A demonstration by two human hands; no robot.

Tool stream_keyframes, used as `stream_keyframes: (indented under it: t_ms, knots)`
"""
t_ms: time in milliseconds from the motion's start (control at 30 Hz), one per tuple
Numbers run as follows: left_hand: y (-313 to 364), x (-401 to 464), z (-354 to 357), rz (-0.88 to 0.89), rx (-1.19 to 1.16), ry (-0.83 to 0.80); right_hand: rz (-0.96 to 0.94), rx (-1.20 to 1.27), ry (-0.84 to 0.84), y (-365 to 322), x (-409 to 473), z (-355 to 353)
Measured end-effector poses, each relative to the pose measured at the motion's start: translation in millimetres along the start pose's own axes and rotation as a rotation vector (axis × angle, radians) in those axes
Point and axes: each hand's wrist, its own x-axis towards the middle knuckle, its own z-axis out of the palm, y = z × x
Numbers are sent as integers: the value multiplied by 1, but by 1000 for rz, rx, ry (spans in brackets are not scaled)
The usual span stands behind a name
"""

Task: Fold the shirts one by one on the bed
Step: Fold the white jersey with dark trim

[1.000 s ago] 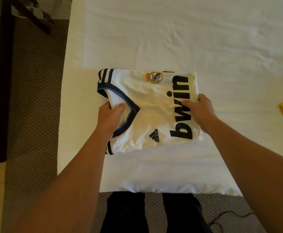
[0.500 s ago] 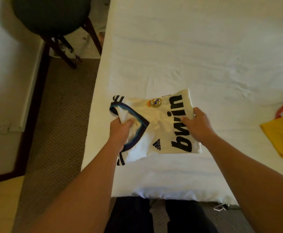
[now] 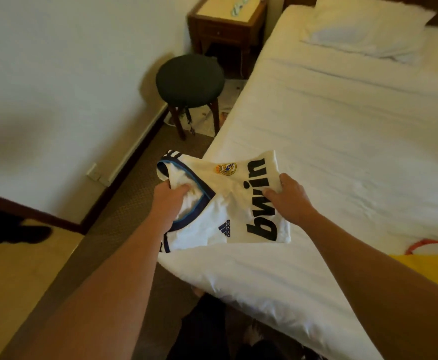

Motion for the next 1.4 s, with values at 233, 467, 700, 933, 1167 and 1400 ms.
stream_keyframes:
  t_ms: [233, 467, 700, 933, 1167, 1400]
  knots:
    - [2, -44, -89, -34, -140, 174, -222, -77, -91, -85, -28, 18]
    - [-11, -60, -211, -54, -235, 394, -400, -98, -175, -193, -41, 96]
    - [-42, -56, -352, -62, -308, 548, -553, -51, -273, -311, -63, 210]
    - [-64, -65, -483, -66, -372, 662, -658, 4, -408, -413, -102, 311]
    - [-94, -88, -589, -117, -402, 793, -820, -123, -482, -509, -139, 400]
    - [-115, -76, -679, -147, -523, 920, -909, -97, -570, -592, -157, 485]
